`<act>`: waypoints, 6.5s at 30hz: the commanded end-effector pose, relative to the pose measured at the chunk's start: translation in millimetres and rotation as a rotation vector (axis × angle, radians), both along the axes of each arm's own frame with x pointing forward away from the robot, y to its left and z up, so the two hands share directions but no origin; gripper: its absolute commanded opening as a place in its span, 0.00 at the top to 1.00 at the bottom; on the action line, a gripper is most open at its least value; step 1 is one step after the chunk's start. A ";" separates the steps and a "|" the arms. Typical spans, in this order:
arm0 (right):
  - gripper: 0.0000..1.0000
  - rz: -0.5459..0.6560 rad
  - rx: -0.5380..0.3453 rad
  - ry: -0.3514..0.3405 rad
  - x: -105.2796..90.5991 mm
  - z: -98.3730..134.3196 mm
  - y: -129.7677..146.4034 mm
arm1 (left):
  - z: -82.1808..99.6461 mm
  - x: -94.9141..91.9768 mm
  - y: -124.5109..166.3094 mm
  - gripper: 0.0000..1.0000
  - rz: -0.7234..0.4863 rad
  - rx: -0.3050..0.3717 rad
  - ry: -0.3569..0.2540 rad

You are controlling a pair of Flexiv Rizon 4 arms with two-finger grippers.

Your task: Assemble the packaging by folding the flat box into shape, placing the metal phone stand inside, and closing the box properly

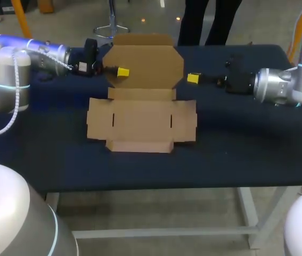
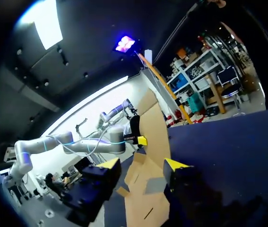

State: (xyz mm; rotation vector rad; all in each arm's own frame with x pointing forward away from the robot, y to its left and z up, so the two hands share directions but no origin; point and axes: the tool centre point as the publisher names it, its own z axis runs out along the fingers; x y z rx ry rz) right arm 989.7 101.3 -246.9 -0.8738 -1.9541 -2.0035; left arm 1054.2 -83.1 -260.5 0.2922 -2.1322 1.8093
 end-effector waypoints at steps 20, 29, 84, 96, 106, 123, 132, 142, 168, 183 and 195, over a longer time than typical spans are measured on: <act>1.00 -0.084 -0.300 -0.225 -73.4 24.6 -27.8 | 22.2 6.5 -11.7 1.00 0.026 0.026 -0.049; 1.00 -0.084 -0.300 -0.225 -73.4 24.6 -27.8 | 29.2 7.1 -12.2 1.00 0.026 0.045 -0.008; 1.00 -0.138 -0.466 -0.492 -163.5 5.4 -80.9 | 114.4 -50.3 -39.9 1.00 0.084 0.030 -0.137; 1.00 -0.137 -0.513 -0.490 -174.2 -5.9 -70.4 | 118.5 -54.0 -39.2 1.00 0.039 0.009 -0.027; 1.00 -0.135 -0.517 -0.477 -183.6 -18.4 -55.6 | 102.4 -47.9 -41.2 1.00 -0.011 0.014 -0.028; 1.00 -0.124 -0.534 -0.484 -181.3 -27.6 -29.0 | 90.0 -44.1 -37.8 1.00 0.007 0.031 -0.091; 1.00 -0.123 -0.535 -0.483 -176.4 -32.0 -16.7 | 84.7 -47.4 -32.9 1.00 0.024 0.009 -0.135; 1.00 -0.142 -0.531 -0.401 -164.6 -40.1 -5.7 | 83.4 -48.0 -30.4 1.00 0.036 0.014 -0.150; 1.00 -0.206 -0.507 -0.413 -148.4 -82.5 56.9 | 84.7 -47.8 -30.2 1.00 0.008 0.049 -0.145; 1.00 -0.289 -0.520 -0.390 -130.3 -102.8 88.2 | 80.6 -41.4 -25.0 1.00 -0.001 0.045 -0.169; 1.00 -0.334 -0.499 -0.366 -115.3 -121.8 102.0 | 76.4 -39.8 -21.7 1.00 -0.004 0.057 -0.180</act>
